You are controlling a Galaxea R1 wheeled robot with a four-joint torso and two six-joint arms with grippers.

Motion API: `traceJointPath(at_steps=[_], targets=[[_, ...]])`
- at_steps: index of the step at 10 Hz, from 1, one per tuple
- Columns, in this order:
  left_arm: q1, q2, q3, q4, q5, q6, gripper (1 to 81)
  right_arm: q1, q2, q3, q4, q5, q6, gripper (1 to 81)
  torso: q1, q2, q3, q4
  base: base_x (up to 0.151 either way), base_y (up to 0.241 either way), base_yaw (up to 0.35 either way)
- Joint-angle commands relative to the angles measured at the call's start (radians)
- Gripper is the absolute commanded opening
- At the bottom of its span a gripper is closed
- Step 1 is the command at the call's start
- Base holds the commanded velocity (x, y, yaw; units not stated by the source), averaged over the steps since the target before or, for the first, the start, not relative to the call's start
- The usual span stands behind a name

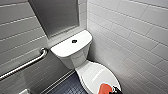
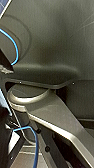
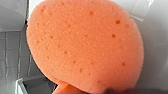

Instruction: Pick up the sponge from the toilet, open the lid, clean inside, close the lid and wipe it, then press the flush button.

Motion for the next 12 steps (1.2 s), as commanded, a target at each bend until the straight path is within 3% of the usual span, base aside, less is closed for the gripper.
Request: traceJointPath(at_steps=[1, 3, 6, 10, 11, 12], targets=[[0.015, -0.012, 0.026, -0.001, 0.087, 0.009, 81.1, -0.068, -0.196, 0.098, 0.004, -0.006, 0.014, 1.0, 0.000, 0.000, 0.000, 0.000, 0.000, 0.000, 0.000], [0.015, -0.017, 0.026, 0.000, 0.087, 0.009, 81.1, -0.163, -0.272, 0.096, 0.012, 0.042, 0.025, 1.0, 0.000, 0.000, 0.000, 0.000, 0.000, 0.000, 0.000], [0.015, -0.024, 0.021, -0.007, 0.084, 0.008, 81.1, -0.352, -0.337, 0.091, 0.009, 0.042, 0.019, 1.0, 0.000, 0.000, 0.000, 0.000, 0.000, 0.000, 0.000], [0.015, -0.021, 0.021, -0.006, 0.076, 0.008, 81.1, -0.588, -0.290, 0.147, -0.089, 0.054, 0.014, 1.0, 0.000, 0.000, 0.000, 0.000, 0.000, 0.000, 0.000], [0.015, -0.021, 0.021, -0.004, 0.074, 0.009, 81.1, -0.626, -0.256, 0.133, -0.109, 0.085, 0.014, 1.0, -0.064, 0.100, 0.000, 0.000, 0.000, 0.000, 0.000], [0.015, -0.018, 0.021, -0.001, 0.073, 0.009, 81.1, -0.652, -0.224, 0.108, -0.111, 0.123, 0.014, 1.0, -0.065, 0.100, 0.072, 0.000, 0.000, 0.000, 0.000]])
